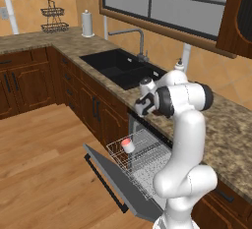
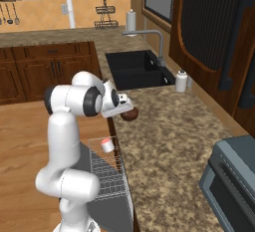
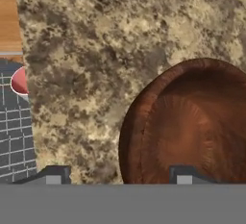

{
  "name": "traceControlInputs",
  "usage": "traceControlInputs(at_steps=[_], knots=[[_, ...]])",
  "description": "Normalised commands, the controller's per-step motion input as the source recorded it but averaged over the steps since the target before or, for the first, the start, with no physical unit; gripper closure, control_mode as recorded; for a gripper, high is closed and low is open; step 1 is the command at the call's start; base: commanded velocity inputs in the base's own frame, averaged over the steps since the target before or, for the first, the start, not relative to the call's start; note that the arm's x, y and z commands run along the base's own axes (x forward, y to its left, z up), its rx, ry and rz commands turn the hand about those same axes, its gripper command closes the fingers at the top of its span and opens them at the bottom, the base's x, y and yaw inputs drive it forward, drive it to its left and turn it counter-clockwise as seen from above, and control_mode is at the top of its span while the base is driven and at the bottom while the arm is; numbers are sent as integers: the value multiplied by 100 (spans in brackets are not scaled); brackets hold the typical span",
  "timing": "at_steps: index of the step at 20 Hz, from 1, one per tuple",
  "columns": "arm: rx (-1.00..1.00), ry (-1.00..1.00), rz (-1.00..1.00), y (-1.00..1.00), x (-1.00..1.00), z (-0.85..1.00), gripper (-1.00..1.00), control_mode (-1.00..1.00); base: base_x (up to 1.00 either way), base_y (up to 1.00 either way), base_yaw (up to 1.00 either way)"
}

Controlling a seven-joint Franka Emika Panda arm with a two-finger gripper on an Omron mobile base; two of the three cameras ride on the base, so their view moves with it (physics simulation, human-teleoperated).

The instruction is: Pick up the cup and bowl from the counter, place them in the dishwasher, and close the dishwasher door.

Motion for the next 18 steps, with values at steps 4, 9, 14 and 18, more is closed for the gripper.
traceControlInputs(at_steps=[4,9,14,18], knots=[[6,6,0,-1,-1,-17,100,-100,0,0,0],[2,1,0,7,-35,-8,100,-100,0,0,0],[0,0,0,32,-86,0,100,-100,0,0,0],[0,0,0,58,-100,0,100,-100,0,0,0]])
